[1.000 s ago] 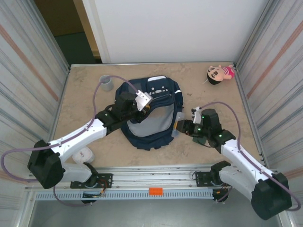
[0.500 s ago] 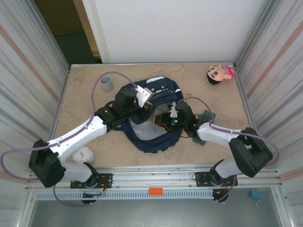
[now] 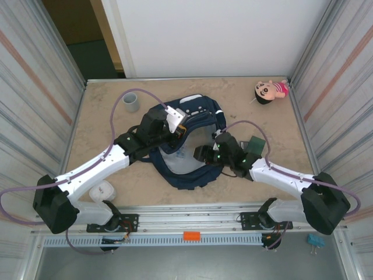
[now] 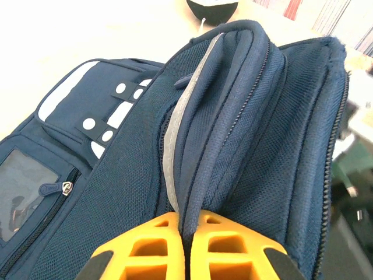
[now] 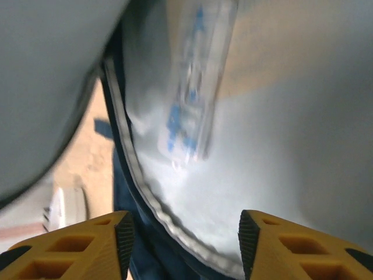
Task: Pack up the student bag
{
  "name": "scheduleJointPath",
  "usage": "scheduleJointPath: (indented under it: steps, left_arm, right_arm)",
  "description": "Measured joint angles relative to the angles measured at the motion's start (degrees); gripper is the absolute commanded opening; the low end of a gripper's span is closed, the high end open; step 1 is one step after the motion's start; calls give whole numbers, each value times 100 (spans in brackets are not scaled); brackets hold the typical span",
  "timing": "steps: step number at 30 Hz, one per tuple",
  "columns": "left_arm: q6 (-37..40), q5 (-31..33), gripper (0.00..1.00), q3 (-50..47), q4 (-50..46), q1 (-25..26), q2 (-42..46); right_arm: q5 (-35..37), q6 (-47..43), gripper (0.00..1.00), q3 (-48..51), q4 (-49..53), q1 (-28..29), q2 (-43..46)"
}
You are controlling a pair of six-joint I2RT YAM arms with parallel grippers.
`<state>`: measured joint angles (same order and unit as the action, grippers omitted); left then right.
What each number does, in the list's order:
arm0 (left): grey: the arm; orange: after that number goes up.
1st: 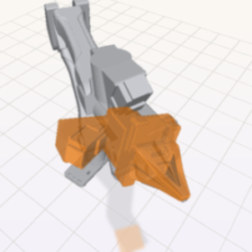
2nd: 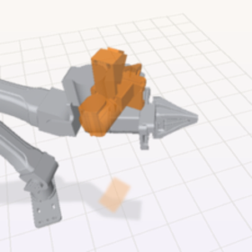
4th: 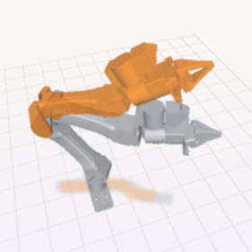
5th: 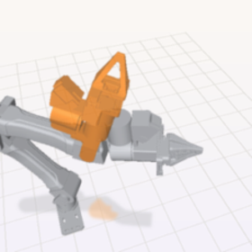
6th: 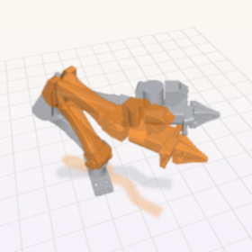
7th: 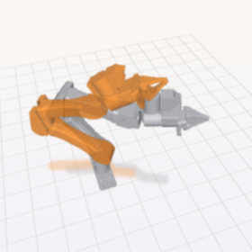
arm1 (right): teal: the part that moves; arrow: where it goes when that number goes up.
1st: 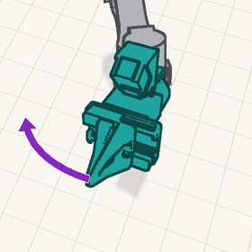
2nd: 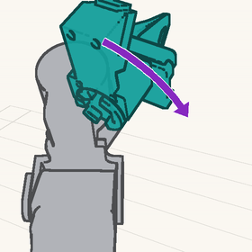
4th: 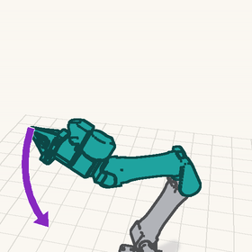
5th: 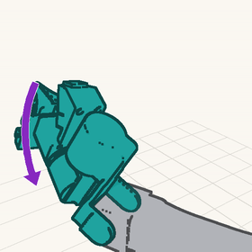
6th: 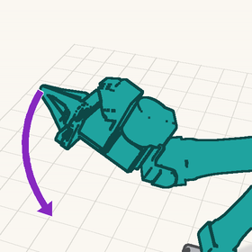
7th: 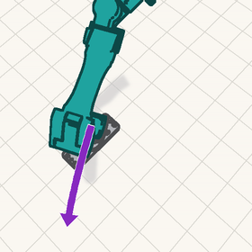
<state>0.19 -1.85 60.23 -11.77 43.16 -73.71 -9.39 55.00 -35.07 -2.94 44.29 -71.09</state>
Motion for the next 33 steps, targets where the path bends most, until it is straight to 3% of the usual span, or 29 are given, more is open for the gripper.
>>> scheduleJointPath:
  steps: [4,7,12,15,18,24,33]
  left_arm:
    - [0,-2,0,0,0,0,0]
    - [0,0,0,0,0,0,0]
    - [2,17,0,0,0,0,2]
    - [17,22,0,0,-7,0,17]
    - [50,44,0,-2,-24,0,74]
    - [129,101,0,-2,-46,0,164]
    - [151,120,0,-2,-31,-2,177]
  right_arm:
    - [538,13,60,50,-398,540,-343]
    - [920,-17,60,48,-1029,787,-632]
    - [1478,2,53,11,-1836,868,-1373]
    - [1718,46,54,-68,-2218,868,-1891]
    - [1871,94,47,-129,-2634,872,-2297]
    - [1845,-74,34,-612,-3224,813,-3060]
    - [1228,-758,25,-1665,-3729,466,-3943]
